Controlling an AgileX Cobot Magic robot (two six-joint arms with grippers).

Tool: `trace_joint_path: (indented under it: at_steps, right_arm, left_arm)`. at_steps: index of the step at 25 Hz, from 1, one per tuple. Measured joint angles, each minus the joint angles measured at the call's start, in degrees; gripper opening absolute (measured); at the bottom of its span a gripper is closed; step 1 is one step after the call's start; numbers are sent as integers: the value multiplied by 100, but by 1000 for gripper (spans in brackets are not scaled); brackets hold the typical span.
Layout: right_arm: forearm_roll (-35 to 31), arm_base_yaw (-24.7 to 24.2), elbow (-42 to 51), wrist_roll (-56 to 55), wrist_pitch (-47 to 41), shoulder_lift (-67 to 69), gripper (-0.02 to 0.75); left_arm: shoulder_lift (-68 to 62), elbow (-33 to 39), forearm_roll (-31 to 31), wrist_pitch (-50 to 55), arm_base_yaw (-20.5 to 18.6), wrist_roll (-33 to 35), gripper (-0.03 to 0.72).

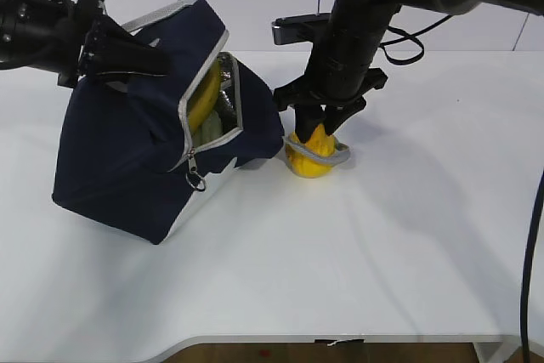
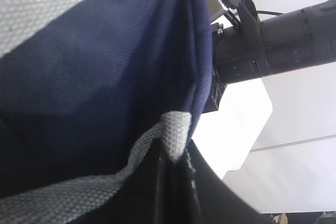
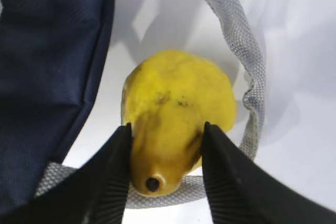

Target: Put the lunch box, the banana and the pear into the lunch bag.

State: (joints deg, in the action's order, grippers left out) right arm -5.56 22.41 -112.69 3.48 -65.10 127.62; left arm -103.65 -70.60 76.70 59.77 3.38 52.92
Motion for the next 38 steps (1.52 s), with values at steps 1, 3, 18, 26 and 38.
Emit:
trace_joint_path:
  at_steps: [1,3,18,26,38]
  right_arm:
    - [0,0,0,0,0,0,335]
    - [0,0,0,0,0,0,316]
    - [10,0,-490,0,-500,36,252]
    - [-21,0,-936,0,-590,36,249]
    - [-2138,0,-1010,889,-594,36,249]
  left_arm:
    - [0,0,0,0,0,0,13]
    - [0,0,0,0,0,0,12]
    - [0,0,0,0,0,0,13]
    - [0,0,0,0,0,0,13]
    - [0,0,0,271,-234,0,13]
